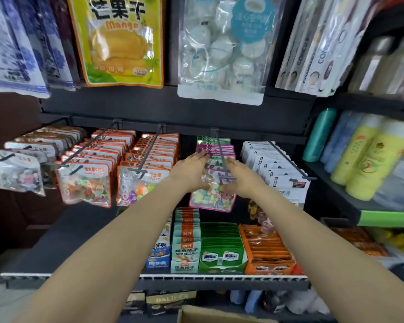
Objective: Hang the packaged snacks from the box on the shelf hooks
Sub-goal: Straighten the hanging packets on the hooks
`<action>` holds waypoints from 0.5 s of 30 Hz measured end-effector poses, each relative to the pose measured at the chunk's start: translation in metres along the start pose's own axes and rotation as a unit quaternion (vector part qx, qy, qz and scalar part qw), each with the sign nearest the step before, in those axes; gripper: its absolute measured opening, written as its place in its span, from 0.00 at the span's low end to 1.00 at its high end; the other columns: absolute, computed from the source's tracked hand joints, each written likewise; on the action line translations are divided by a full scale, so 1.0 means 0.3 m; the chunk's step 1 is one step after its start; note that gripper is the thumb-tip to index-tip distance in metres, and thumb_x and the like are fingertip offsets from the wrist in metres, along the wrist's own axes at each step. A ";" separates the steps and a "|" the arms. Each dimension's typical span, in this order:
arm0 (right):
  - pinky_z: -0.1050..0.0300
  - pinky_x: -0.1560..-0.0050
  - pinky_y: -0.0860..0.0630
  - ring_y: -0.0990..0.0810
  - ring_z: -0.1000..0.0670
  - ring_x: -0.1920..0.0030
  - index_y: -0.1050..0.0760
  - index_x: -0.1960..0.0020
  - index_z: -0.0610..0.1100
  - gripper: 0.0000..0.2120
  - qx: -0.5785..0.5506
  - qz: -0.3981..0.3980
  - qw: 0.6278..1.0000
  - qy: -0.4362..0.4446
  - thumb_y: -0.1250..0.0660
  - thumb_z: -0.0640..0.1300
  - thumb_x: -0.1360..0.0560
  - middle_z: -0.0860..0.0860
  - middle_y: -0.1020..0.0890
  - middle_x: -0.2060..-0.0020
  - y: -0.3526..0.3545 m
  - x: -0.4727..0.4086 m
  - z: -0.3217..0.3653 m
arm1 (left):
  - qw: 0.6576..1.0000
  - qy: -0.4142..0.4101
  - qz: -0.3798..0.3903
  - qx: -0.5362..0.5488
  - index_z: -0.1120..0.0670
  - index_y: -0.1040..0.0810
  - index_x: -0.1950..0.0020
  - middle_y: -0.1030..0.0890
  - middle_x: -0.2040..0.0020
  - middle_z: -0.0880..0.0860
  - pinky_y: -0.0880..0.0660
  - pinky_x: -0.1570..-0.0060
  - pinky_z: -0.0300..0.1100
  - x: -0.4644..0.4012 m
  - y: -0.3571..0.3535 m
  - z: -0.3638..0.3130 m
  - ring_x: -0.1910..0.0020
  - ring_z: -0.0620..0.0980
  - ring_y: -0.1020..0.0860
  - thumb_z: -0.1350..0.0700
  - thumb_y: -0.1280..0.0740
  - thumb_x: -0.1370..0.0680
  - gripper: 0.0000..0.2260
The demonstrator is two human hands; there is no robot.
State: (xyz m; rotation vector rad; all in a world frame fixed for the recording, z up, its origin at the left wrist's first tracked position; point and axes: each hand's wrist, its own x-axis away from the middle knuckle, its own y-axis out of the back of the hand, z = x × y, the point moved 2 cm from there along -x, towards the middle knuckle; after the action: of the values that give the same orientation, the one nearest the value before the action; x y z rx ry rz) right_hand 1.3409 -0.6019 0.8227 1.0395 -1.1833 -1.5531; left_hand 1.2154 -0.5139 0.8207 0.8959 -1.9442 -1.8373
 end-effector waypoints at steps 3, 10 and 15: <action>0.52 0.28 0.40 0.42 0.47 0.26 0.47 0.23 0.42 0.41 -0.007 -0.016 1.000 -0.011 0.28 0.47 0.28 0.49 0.45 0.24 -0.001 -0.001 0.004 | 0.999 -0.014 -0.028 -0.012 0.53 0.48 0.23 0.49 0.22 0.52 0.40 0.29 0.50 0.018 -0.013 -0.006 0.24 0.50 0.48 0.45 0.29 0.28 0.41; 0.55 0.27 0.44 0.44 0.49 0.25 0.47 0.23 0.44 0.39 -0.060 -0.042 0.997 -0.027 0.29 0.44 0.28 0.50 0.47 0.24 0.016 0.044 0.019 | 0.990 -0.020 -0.058 0.128 0.53 0.44 0.24 0.43 0.23 0.52 0.41 0.28 0.47 0.056 0.018 -0.018 0.24 0.50 0.46 0.52 0.34 0.25 0.33; 0.57 0.37 0.35 0.31 0.46 0.33 0.35 0.29 0.43 0.22 -0.076 -0.186 0.979 -0.024 0.39 0.36 0.23 0.47 0.30 0.32 0.117 0.175 0.031 | 0.949 -0.039 -0.183 0.252 0.56 0.29 0.32 0.27 0.34 0.54 0.31 0.37 0.45 0.142 0.127 -0.109 0.35 0.51 0.29 0.61 0.43 0.21 0.17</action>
State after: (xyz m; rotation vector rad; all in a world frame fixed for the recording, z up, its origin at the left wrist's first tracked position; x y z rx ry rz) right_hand 1.3246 -0.6554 0.8536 1.1720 -0.9179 -1.9360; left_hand 1.1951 -0.5670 0.8540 1.4398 -2.4931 -1.5804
